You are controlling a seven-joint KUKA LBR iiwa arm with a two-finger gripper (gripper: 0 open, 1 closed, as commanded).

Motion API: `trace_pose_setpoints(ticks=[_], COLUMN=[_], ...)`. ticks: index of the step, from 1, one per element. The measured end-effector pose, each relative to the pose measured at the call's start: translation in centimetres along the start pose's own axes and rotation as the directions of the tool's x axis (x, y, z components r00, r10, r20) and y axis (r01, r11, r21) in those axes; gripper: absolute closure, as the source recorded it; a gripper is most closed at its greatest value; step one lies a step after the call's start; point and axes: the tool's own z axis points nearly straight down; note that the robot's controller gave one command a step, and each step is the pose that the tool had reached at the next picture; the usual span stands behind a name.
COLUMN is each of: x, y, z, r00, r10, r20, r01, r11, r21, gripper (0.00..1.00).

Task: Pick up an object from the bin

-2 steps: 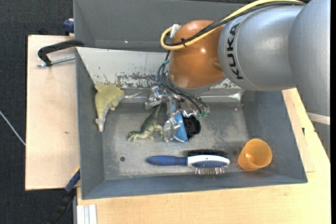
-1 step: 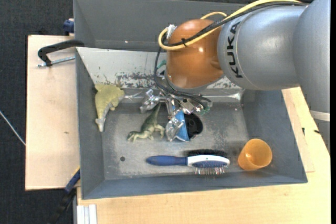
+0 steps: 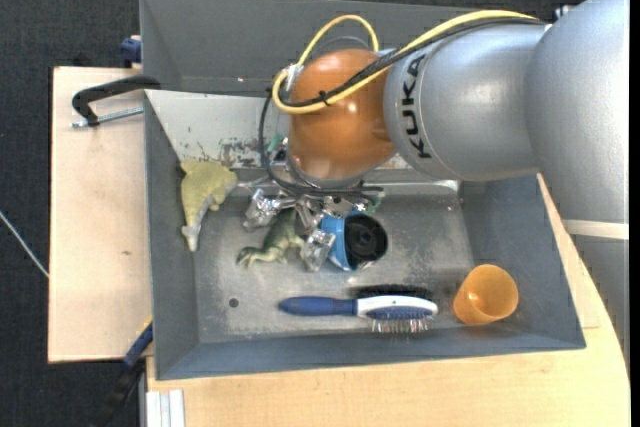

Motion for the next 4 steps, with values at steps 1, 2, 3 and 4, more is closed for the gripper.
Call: trace_pose_setpoints(ticks=[1,2,3,4], x=[-1.0,-1.1,-1.4,-1.6], y=[1.1,1.0,1.0,0.9], z=[0.0,-0.2,-3.2,-3.8], r00=[0.969,0.969,0.970,0.971], r10=[-0.246,-0.245,-0.242,-0.239], r20=[0.003,0.005,0.006,0.005], r01=[0.246,0.245,0.242,0.239], r11=[0.969,0.969,0.970,0.971], r21=[0.004,0.005,0.003,0.001], gripper=[0.00,1.00,1.00,1.00])
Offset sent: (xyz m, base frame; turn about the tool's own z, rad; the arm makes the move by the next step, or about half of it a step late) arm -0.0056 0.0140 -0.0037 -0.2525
